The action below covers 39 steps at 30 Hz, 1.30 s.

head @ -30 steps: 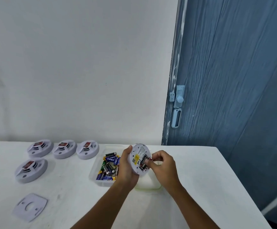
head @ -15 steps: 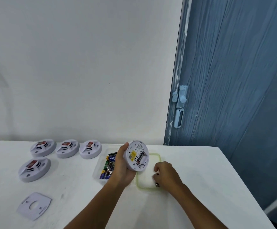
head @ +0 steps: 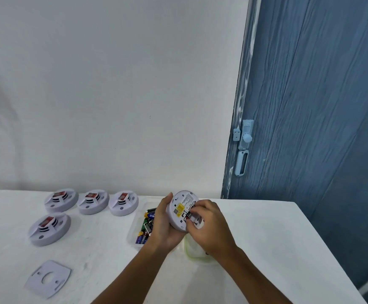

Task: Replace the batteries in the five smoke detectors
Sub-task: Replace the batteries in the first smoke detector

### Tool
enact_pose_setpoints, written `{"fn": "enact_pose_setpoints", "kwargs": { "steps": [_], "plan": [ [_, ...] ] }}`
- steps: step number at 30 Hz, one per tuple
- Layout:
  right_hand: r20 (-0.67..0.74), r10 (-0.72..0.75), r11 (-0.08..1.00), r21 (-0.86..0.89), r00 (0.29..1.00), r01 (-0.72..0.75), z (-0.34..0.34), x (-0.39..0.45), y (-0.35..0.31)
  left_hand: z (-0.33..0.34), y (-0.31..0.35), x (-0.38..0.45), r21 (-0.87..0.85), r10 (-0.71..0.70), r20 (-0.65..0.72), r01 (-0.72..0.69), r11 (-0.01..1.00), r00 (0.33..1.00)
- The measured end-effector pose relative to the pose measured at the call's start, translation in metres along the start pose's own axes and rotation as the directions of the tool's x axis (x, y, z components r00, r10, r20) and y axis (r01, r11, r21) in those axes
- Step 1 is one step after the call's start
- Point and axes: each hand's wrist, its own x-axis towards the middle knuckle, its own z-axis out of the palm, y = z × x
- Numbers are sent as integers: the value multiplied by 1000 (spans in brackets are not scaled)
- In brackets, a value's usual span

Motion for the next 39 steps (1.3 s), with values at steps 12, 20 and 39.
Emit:
{"fn": "enact_pose_setpoints", "kwargs": {
  "steps": [12, 20, 39],
  "plan": [
    [47, -9, 998, -58, 999, 12, 0, 4, -4, 3, -2, 3, 88, 29, -31, -27, 996, 999],
    [158, -140, 987, 103, 977, 124, -8, 0, 5, 2, 4, 3, 70, -22, -92, 29, 997, 996],
    [231, 532, 847, -130, 815, -516, -2, 1, 55, -17, 32, -2, 73, 26, -100, -18, 997, 995]
  ]
}}
